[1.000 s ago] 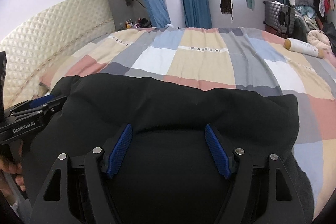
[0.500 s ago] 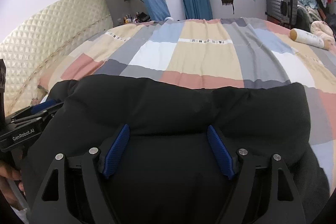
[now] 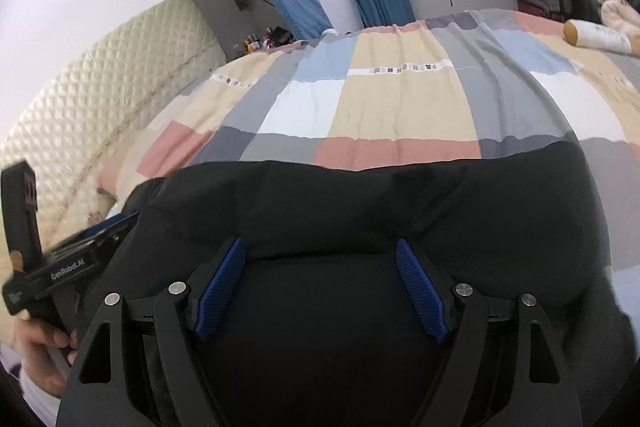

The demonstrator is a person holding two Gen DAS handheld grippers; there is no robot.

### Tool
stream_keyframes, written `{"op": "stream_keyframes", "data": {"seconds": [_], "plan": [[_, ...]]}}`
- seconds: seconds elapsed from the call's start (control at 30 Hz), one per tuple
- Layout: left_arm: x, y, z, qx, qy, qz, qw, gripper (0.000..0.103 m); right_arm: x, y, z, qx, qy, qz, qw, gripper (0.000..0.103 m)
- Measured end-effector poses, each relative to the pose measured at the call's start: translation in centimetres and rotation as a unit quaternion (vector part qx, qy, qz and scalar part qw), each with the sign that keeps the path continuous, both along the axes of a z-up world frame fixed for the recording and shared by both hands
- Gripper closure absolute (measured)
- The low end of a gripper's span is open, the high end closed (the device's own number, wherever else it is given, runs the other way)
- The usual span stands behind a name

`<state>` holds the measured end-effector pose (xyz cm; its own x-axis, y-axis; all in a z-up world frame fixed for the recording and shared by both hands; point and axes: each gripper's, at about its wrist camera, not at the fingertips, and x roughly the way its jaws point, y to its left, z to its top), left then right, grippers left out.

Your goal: Fold large clothes

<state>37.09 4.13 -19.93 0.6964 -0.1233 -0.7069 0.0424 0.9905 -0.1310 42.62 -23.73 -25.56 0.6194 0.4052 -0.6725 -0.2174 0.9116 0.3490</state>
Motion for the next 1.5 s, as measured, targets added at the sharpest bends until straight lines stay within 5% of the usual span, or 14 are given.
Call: {"op": "stream_keyframes", "data": {"seconds": [0.2, 0.3, 0.4, 0.7, 1.1, 1.23, 1.33, 1.4, 1.5], "plan": [[-1.4, 2.2, 1.0, 0.017, -0.009, 0.021, 0.9996, 0.015, -0.7, -3.7, 1.7, -0.011, -0.007, -0.034, 0.999, 0.019], [-2.0, 4.8, 1.4, 0.017, -0.011, 0.049, 0.9986, 0.0, -0.9, -6.1, 1.7, -0.01, 0.009, -0.054, 0.998, 0.008], [-2.3, 7.5, 1.4, 0.015, -0.009, 0.081, 0.9966, 0.0, -1.1, -8.7, 1.7, -0.022, 0.017, -0.083, 0.996, 0.0], [-1.5, 12.0, -0.3, -0.004, 0.034, 0.122, 0.9919, 0.0, 0.5, -13.4, -2.0, 0.041, 0.109, -0.106, 0.988, 0.0], [-0.5, 11.0, -2.6, -0.021, 0.074, 0.081, 0.9938, 0.009, 2.1, -12.4, -5.0, 0.106, 0.153, -0.031, 0.982, 0.0], [0.0, 10.7, -3.3, -0.06, 0.089, 0.058, 0.9926, 0.025, 2.1, -11.3, -4.8, 0.098, 0.141, -0.002, 0.985, 0.0], [0.1, 10.5, -3.8, -0.082, 0.097, 0.044, 0.9909, 0.04, 2.0, -10.0, -4.0, 0.075, 0.122, 0.019, 0.99, 0.017], [0.1, 10.3, -3.7, -0.092, 0.096, 0.04, 0.9904, 0.059, 1.6, -9.0, -3.1, 0.065, 0.102, 0.031, 0.992, 0.054], [-0.5, 10.0, -2.2, -0.087, 0.063, 0.041, 0.9934, 0.09, 0.7, -7.3, -1.1, 0.023, 0.065, 0.035, 0.997, 0.085]]}}
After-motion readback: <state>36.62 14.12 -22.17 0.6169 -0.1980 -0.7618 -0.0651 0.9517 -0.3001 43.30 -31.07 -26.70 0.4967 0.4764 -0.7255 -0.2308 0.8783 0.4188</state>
